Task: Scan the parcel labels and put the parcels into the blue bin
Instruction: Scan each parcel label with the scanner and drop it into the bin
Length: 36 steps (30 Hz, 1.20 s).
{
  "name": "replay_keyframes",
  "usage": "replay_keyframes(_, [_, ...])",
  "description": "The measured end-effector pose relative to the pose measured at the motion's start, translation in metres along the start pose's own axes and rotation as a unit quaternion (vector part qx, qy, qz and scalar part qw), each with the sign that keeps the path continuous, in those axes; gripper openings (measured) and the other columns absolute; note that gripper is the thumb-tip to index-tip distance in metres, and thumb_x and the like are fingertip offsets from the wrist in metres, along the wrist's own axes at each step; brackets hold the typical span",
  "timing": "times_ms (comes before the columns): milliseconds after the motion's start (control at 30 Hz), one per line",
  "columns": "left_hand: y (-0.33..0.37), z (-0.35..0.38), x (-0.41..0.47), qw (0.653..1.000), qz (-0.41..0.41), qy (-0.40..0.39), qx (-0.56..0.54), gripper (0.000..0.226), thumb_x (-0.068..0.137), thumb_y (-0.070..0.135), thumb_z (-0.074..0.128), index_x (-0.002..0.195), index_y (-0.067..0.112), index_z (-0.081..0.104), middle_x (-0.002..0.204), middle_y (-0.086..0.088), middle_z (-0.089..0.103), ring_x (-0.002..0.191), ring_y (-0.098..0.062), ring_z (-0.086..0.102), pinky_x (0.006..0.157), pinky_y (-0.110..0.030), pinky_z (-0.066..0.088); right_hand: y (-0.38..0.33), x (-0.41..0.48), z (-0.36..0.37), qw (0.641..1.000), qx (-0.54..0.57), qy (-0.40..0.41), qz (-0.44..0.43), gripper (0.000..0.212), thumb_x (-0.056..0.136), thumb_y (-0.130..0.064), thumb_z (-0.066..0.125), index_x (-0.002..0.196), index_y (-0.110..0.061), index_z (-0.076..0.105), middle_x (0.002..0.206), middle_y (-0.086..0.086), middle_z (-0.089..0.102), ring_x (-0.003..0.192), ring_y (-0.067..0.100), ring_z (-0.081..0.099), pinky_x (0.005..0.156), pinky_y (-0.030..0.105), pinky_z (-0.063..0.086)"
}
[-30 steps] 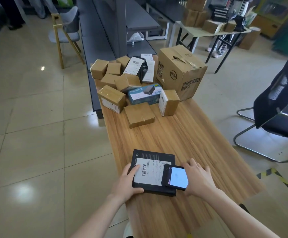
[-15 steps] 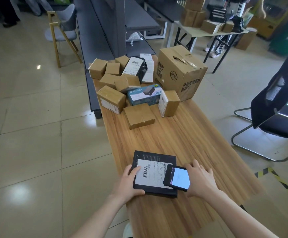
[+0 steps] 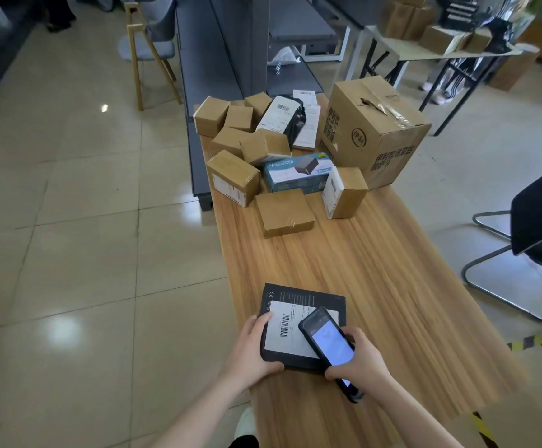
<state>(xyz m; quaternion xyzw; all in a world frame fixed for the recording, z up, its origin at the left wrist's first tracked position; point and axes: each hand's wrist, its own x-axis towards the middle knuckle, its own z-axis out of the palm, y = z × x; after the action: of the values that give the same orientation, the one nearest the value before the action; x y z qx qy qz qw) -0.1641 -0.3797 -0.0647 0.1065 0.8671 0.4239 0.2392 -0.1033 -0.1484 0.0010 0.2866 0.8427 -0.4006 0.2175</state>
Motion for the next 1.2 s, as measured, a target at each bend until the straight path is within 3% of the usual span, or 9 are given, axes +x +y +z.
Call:
replay_keyframes(100, [0.0,0.0,-0.017,0.999,-0.026,0.033,-0.018,0.102,0.058,0.036,0.081,0.146,0.034,0.029,0.145,0.012,0.031,0.13,-0.007,0.038,0.106,-0.024,0.036,-0.006,0.006,-0.002,1.0,0.002,-0.019,-0.022,0.091,0.049,-0.025,0.084,0.13,-0.024,0.043,0.112,-0.011,0.052,0.099,0.011,0.053,0.064,0.02,0.043])
replay_keyframes(233, [-0.002,-0.003,-0.058,0.988,-0.079,0.12,-0.05,0.099,0.059,0.033,0.078,0.145,0.034,0.031,0.145,0.011,0.032,0.127,-0.004,0.04,0.1,-0.016,0.036,-0.025,0.011,0.006,0.991,-0.041,-0.082,-0.101,0.087,0.05,-0.025,0.084,0.127,-0.025,0.043,0.108,-0.014,0.052,0.097,0.009,0.054,0.062,0.018,0.042])
replay_keyframes(433, [-0.002,0.007,-0.161,0.936,-0.183,0.293,-0.066,0.102,0.062,0.035,0.081,0.148,0.029,0.027,0.143,0.009,0.032,0.127,-0.007,0.04,0.098,-0.015,0.032,-0.061,-0.004,0.049,0.946,-0.098,-0.21,-0.226,0.079,0.052,-0.023,0.086,0.115,-0.034,0.041,0.099,-0.025,0.05,0.082,-0.008,0.051,0.059,0.011,0.037])
replay_keyframes(600, [-0.013,0.038,-0.274,0.868,-0.286,0.401,-0.063,0.098,0.068,0.038,0.081,0.148,0.027,0.025,0.14,0.004,0.033,0.128,-0.013,0.037,0.105,-0.027,0.035,-0.069,-0.059,0.122,0.882,-0.165,-0.325,-0.297,0.086,0.052,-0.022,0.088,0.126,-0.026,0.044,0.1,-0.017,0.051,0.084,0.0,0.052,0.058,0.009,0.036])
replay_keyframes(767, [-0.02,0.092,-0.386,0.773,-0.377,0.499,-0.106,0.102,0.06,0.047,0.077,0.146,0.034,0.024,0.138,0.01,0.029,0.126,-0.01,0.036,0.098,-0.022,0.036,-0.06,-0.143,0.191,0.789,-0.229,-0.433,-0.371,0.089,0.05,-0.021,0.086,0.128,-0.029,0.044,0.096,-0.031,0.047,0.082,-0.011,0.051,0.056,0.01,0.037])
replay_keyframes(867, [-0.021,0.128,-0.434,0.717,-0.425,0.54,-0.118,0.104,0.055,0.054,0.072,0.146,0.04,0.022,0.143,0.017,0.022,0.123,-0.003,0.031,0.096,-0.021,0.034,-0.048,-0.19,0.223,0.734,-0.266,-0.478,-0.404,0.085,0.048,-0.02,0.084,0.122,-0.03,0.044,0.098,-0.029,0.05,0.084,-0.01,0.052,0.057,0.012,0.038])
replay_keyframes(933, [-0.022,0.151,-0.459,0.687,-0.446,0.557,-0.137,0.103,0.056,0.053,0.071,0.146,0.041,0.021,0.147,0.017,0.018,0.127,-0.007,0.033,0.095,-0.022,0.036,-0.038,-0.217,0.243,0.7,-0.294,-0.5,-0.417,0.082,0.048,-0.019,0.083,0.12,-0.028,0.046,0.101,-0.024,0.053,0.086,-0.005,0.055,0.057,0.015,0.04])
replay_keyframes(1100, [-0.037,0.204,-0.517,0.637,-0.477,0.578,-0.178,0.102,0.055,0.055,0.069,0.145,0.041,0.022,0.143,0.012,0.023,0.129,-0.01,0.039,0.09,-0.02,0.038,-0.004,-0.274,0.289,0.643,-0.344,-0.538,-0.423,0.074,0.052,-0.013,0.083,0.115,-0.025,0.046,0.101,-0.016,0.056,0.084,-0.004,0.055,0.049,0.007,0.04])
replay_keyframes(1200, [-0.052,0.222,-0.555,0.621,-0.494,0.575,-0.199,0.104,0.058,0.054,0.07,0.147,0.04,0.02,0.148,0.012,0.017,0.131,-0.011,0.037,0.091,-0.021,0.04,0.018,-0.307,0.319,0.621,-0.367,-0.549,-0.423,0.073,0.052,-0.012,0.083,0.115,-0.021,0.047,0.102,-0.012,0.057,0.086,-0.002,0.056,0.054,0.012,0.04])
